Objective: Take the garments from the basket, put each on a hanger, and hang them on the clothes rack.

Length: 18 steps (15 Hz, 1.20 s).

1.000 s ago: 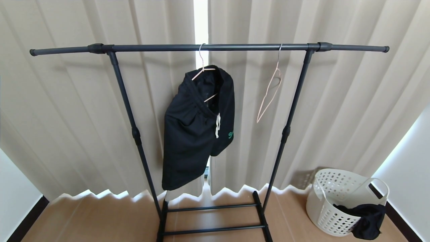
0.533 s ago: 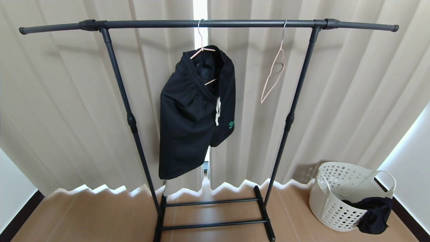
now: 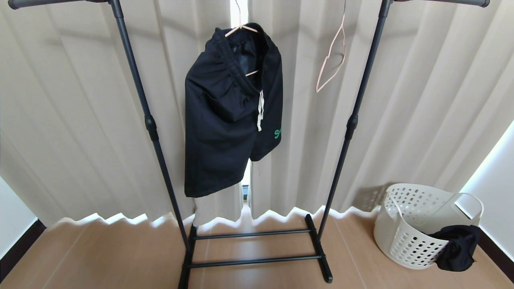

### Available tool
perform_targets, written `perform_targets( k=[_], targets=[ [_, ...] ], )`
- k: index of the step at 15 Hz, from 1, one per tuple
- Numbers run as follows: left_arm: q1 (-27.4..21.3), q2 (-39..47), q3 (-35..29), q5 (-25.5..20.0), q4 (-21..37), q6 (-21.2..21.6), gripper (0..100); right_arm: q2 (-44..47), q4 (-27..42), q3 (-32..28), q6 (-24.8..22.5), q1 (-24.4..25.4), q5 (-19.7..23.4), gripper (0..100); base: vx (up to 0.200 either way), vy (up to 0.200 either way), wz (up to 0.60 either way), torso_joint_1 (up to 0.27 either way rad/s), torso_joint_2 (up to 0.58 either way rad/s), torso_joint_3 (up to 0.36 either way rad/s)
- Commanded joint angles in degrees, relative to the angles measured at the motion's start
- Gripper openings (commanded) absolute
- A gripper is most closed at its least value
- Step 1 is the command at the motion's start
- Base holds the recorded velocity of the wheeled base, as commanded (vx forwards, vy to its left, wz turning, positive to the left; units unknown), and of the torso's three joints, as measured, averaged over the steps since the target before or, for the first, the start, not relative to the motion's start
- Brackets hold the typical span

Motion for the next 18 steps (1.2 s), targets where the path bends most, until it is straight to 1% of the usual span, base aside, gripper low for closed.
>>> perform_targets(
  k=[1,6,10,12,17,18],
  targets=[
    [0.0,0.07,0.0,0.01,-0.03,0.02,100,0.05,-0.08,0.0,-0.01,0.01,0.01,100,0.0,0.0,0.0,-0.124,0.46,0.334],
    [-0.08,0.07,0.0,0.01,-0.03,-0.07,100,0.14,-0.08,0.0,-0.01,0.01,0.01,100,0.0,0.0,0.0,-0.089,0.46,0.368],
    [0.0,0.07,0.0,-0.08,-0.03,-0.07,100,0.14,-0.08,0.0,-0.01,0.01,-0.08,100,0.0,0.0,0.0,-0.023,0.41,0.375],
    [0.0,0.07,0.0,0.01,-0.03,-0.07,100,0.05,-0.08,0.0,-0.01,0.01,-0.08,100,0.0,0.0,0.0,0.0,0.13,0.127],
    [0.0,0.07,0.0,0.01,-0.03,0.02,100,0.05,-0.08,0.0,-0.01,0.01,-0.08,100,0.0,0.0,-0.6,0.003,0.02,0.027],
    [0.0,0.07,0.0,0.01,-0.03,0.02,100,0.05,-0.08,0.0,-0.01,0.01,-0.08,100,0.0,0.0,0.0,0.0,0.0,0.0]
  ],
)
